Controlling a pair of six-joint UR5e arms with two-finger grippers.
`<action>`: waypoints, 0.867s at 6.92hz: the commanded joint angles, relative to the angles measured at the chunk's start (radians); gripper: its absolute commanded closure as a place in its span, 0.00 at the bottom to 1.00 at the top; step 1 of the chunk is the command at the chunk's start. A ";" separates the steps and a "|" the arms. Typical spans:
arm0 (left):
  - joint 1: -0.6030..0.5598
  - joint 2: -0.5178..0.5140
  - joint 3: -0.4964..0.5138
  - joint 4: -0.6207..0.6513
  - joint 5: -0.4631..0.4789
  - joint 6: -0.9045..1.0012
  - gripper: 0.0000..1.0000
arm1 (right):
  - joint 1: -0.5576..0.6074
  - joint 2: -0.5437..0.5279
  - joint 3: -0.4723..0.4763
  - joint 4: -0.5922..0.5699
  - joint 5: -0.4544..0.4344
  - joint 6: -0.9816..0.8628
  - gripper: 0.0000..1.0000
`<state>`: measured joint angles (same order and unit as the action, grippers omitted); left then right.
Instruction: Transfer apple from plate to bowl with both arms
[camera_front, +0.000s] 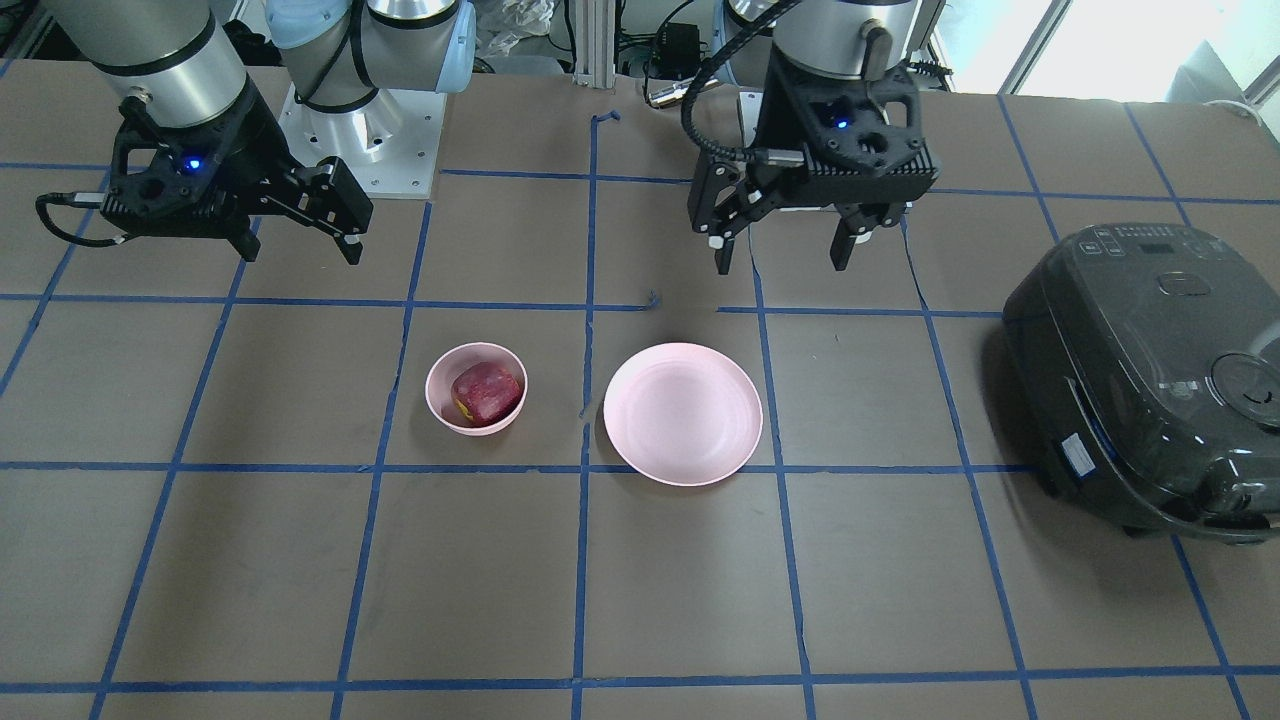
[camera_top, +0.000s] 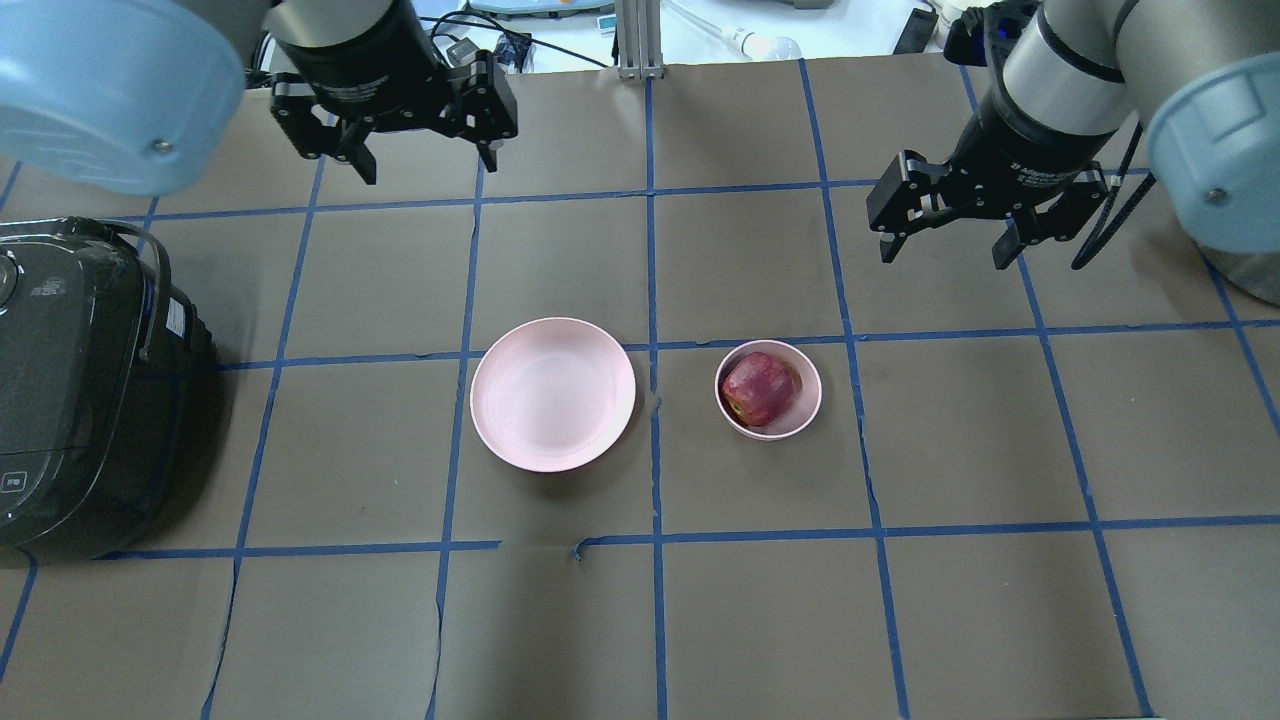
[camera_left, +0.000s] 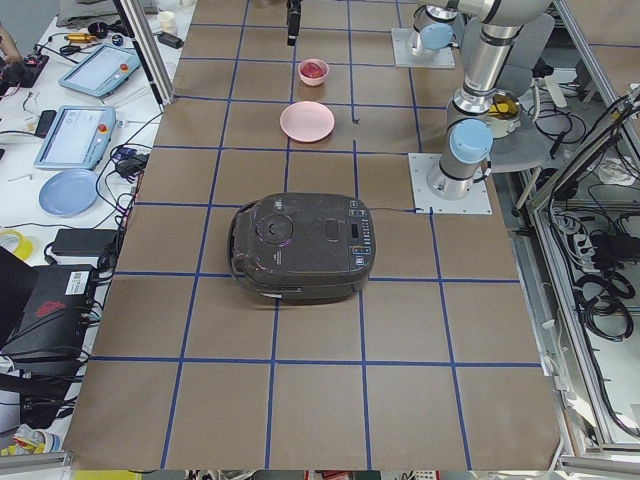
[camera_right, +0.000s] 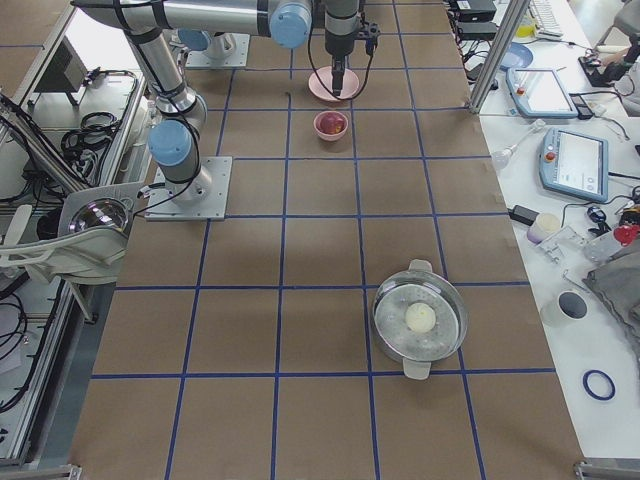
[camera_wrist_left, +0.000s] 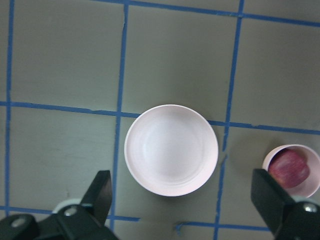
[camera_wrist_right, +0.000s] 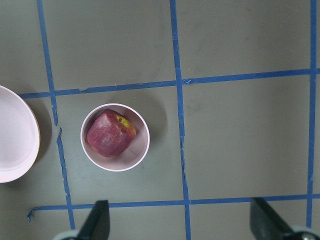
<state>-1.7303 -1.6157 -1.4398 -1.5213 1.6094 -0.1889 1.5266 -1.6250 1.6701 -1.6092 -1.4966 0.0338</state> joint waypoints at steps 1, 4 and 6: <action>0.043 0.095 -0.110 -0.021 -0.003 0.106 0.00 | 0.001 -0.007 -0.012 0.009 -0.014 0.008 0.00; 0.115 0.089 -0.114 0.021 -0.037 0.120 0.00 | 0.000 -0.015 -0.029 0.012 -0.024 0.008 0.00; 0.117 0.097 -0.122 0.020 -0.060 0.121 0.00 | -0.003 -0.013 -0.039 0.054 -0.028 0.008 0.00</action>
<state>-1.6157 -1.5231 -1.5567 -1.5022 1.5605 -0.0682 1.5249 -1.6391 1.6380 -1.5697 -1.5224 0.0414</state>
